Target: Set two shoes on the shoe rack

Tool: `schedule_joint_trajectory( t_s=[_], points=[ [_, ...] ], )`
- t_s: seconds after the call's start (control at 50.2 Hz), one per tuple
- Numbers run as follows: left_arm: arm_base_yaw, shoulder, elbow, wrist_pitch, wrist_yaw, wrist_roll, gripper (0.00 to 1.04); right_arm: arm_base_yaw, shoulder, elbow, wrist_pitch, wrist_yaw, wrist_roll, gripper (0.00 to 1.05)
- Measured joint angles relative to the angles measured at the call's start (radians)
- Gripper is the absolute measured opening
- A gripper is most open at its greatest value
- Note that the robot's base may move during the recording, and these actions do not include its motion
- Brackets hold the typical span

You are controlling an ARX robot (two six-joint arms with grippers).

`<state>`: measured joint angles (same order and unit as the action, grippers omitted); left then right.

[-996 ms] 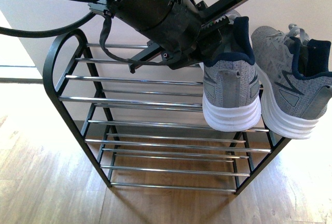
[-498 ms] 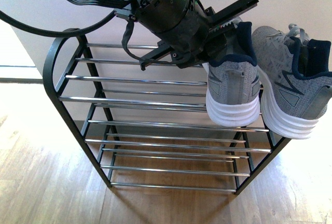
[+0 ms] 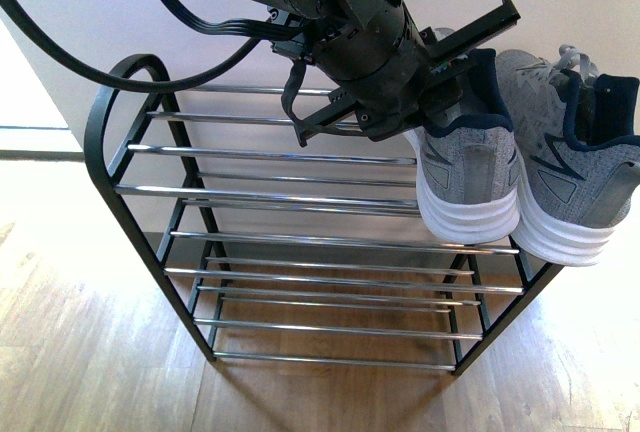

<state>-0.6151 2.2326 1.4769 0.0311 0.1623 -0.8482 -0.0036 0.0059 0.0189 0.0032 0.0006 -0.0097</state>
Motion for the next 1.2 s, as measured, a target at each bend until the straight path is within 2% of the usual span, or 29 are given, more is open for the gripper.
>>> schedule_joint_trajectory(
  t_s=[0.04, 0.1, 0.279, 0.498, 0.617, 0.757, 0.797, 0.856, 0.916, 0.976, 1.036, 1.056, 1.115, 1.195],
  points=[
    [0.000, 0.001, 0.002, -0.004, -0.009, -0.003, 0.03, 0.000, 0.000, 0.000, 0.000, 0.000, 0.000, 0.95],
    [0.000, 0.002, 0.002, -0.003, -0.003, -0.010, 0.14, 0.000, 0.000, 0.000, 0.000, 0.000, 0.000, 0.95],
    [-0.001, 0.001, 0.010, 0.012, 0.035, -0.059, 0.51, 0.000, 0.000, 0.000, 0.000, 0.000, 0.000, 0.95],
    [-0.002, -0.113, -0.010, 0.008, 0.135, -0.128, 0.97, 0.000, 0.000, 0.000, 0.000, 0.000, 0.000, 0.95],
    [0.004, -0.221, -0.030, -0.043, 0.145, -0.124, 0.95, 0.000, 0.000, 0.000, 0.000, 0.000, 0.000, 0.95],
    [0.031, -0.304, -0.051, -0.118, 0.082, -0.072, 0.95, 0.000, 0.000, 0.000, 0.000, 0.000, 0.000, 0.95],
    [0.047, -0.330, -0.058, -0.146, 0.036, -0.039, 0.95, 0.000, 0.000, 0.000, 0.000, 0.000, 0.000, 0.95],
    [0.088, -0.374, -0.066, -0.203, -0.102, 0.063, 0.95, 0.000, 0.000, 0.000, 0.000, 0.000, 0.000, 0.95],
    [0.109, -0.395, -0.083, -0.188, -0.200, 0.148, 0.95, 0.000, 0.000, 0.000, 0.000, 0.000, 0.000, 0.95],
    [0.122, -0.434, -0.211, 0.111, -0.426, 0.326, 0.84, 0.000, 0.000, 0.000, 0.000, 0.000, 0.000, 0.95],
    [0.140, -0.489, -0.378, 0.404, -0.563, 0.493, 0.74, 0.000, 0.000, 0.000, 0.000, 0.000, 0.000, 0.95],
    [0.152, -0.521, -0.461, 0.521, -0.582, 0.587, 0.68, 0.000, 0.000, 0.000, 0.000, 0.000, 0.000, 0.95],
    [0.180, -0.589, -0.603, 0.697, -0.578, 0.689, 0.58, 0.000, 0.000, 0.000, 0.000, 0.000, 0.000, 0.95],
    [0.208, -0.646, -0.697, 0.785, -0.550, 0.749, 0.49, 0.000, 0.000, 0.000, 0.000, 0.000, 0.000, 0.95]
  ],
)
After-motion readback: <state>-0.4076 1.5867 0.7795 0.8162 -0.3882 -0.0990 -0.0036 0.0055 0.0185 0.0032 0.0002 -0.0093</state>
